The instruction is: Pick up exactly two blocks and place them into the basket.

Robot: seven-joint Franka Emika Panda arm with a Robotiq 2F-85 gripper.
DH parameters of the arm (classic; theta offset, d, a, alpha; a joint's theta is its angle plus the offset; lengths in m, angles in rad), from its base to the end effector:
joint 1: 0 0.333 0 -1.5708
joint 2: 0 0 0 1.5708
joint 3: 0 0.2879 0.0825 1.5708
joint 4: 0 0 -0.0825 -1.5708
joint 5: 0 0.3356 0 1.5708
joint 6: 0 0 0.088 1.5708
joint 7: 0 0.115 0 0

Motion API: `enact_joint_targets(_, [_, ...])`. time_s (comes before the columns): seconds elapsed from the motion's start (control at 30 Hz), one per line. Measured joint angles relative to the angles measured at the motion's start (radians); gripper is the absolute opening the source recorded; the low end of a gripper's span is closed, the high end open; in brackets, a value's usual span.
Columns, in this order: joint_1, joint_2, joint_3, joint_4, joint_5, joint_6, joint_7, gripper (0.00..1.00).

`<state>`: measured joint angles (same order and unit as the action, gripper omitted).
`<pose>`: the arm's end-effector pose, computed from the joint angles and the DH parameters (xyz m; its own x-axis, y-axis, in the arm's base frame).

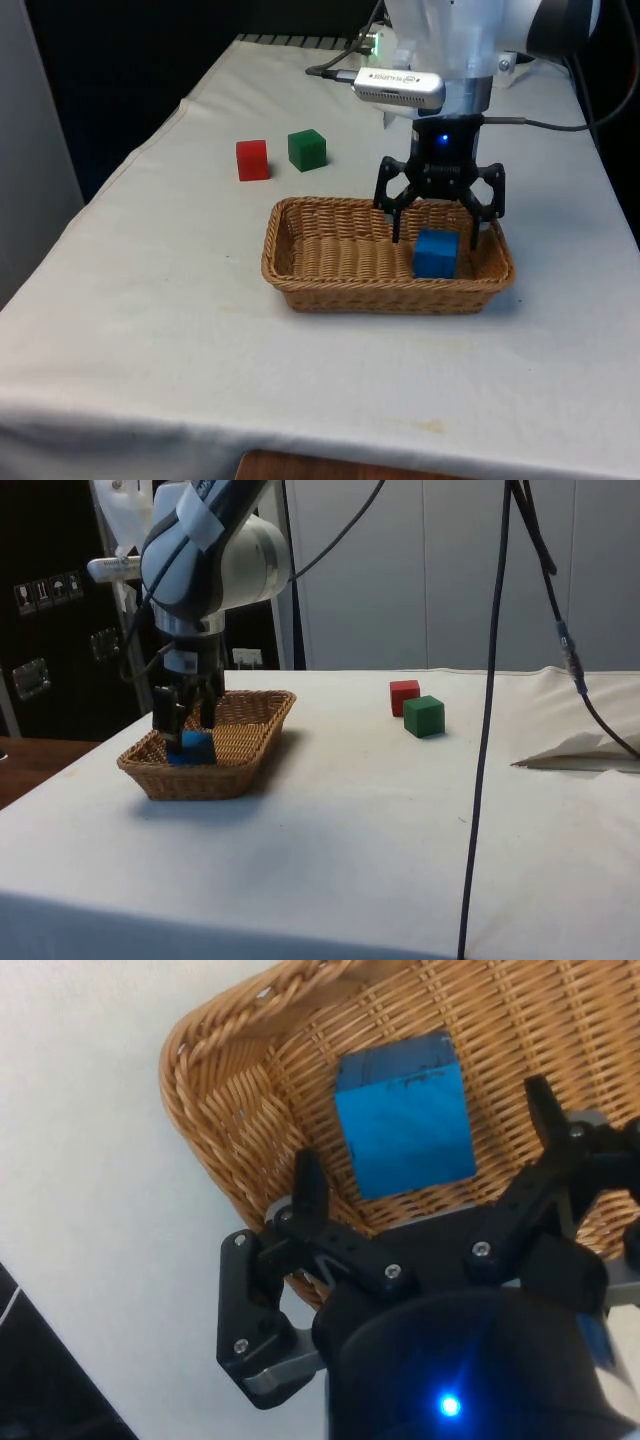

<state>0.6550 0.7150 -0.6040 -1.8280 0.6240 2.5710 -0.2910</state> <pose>0.6119 0.0545 0.2205 0.9784 -0.0038 0.2067 -0.0072 -0.9999 0.0157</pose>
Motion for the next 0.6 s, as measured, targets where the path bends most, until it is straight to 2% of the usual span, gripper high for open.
enact_joint_targets(0.17, [0.000, 0.000, 0.000, 0.001, 0.001, 0.000, -0.001, 1.00])
enact_joint_targets(0.3, [0.013, -0.036, -0.010, -0.022, -0.001, 0.000, -0.002, 1.00])
enact_joint_targets(0.33, [0.020, -0.062, -0.015, -0.042, -0.007, 0.000, -0.002, 1.00])
enact_joint_targets(0.37, [0.020, -0.062, -0.015, -0.042, -0.007, 0.000, -0.002, 1.00])
enact_joint_targets(0.6, [0.044, -0.163, -0.028, -0.125, -0.048, 0.003, 0.002, 1.00])
